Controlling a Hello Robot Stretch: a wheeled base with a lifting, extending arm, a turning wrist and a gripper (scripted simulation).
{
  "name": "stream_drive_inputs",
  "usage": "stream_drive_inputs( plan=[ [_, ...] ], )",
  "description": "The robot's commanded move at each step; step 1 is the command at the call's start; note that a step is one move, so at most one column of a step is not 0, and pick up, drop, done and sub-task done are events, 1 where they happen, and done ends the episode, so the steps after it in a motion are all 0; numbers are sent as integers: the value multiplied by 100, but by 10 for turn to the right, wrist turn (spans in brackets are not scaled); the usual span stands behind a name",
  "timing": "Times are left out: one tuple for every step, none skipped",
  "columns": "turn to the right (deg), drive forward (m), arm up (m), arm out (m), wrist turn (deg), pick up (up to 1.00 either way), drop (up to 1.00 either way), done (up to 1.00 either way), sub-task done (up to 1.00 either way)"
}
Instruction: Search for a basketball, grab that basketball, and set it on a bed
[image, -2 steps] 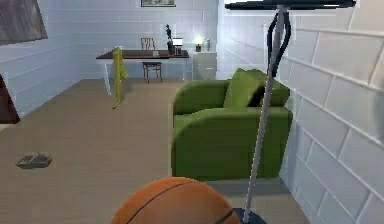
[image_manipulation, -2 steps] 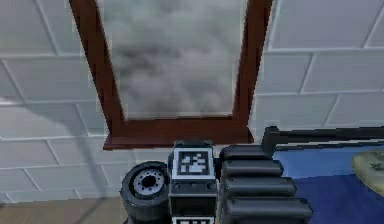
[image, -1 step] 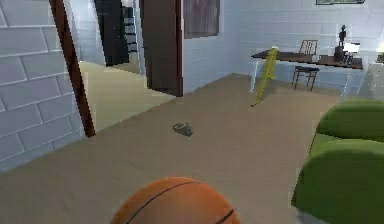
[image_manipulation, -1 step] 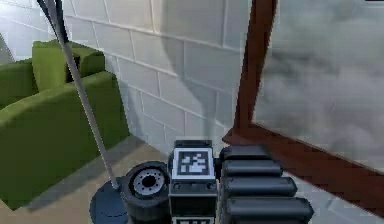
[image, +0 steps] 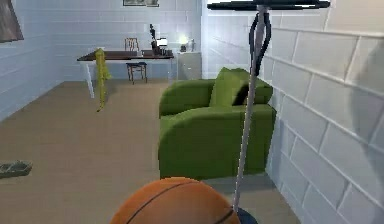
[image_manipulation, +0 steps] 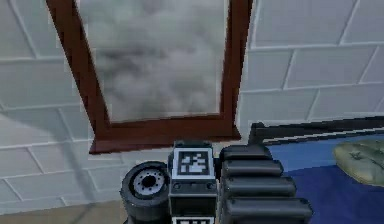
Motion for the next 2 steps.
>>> stream_drive_inputs(
  plan=[
    [450,0,0,0,0,0,0,0,0],
    [450,0,0,0,0,0,0,0,0]
  ],
)
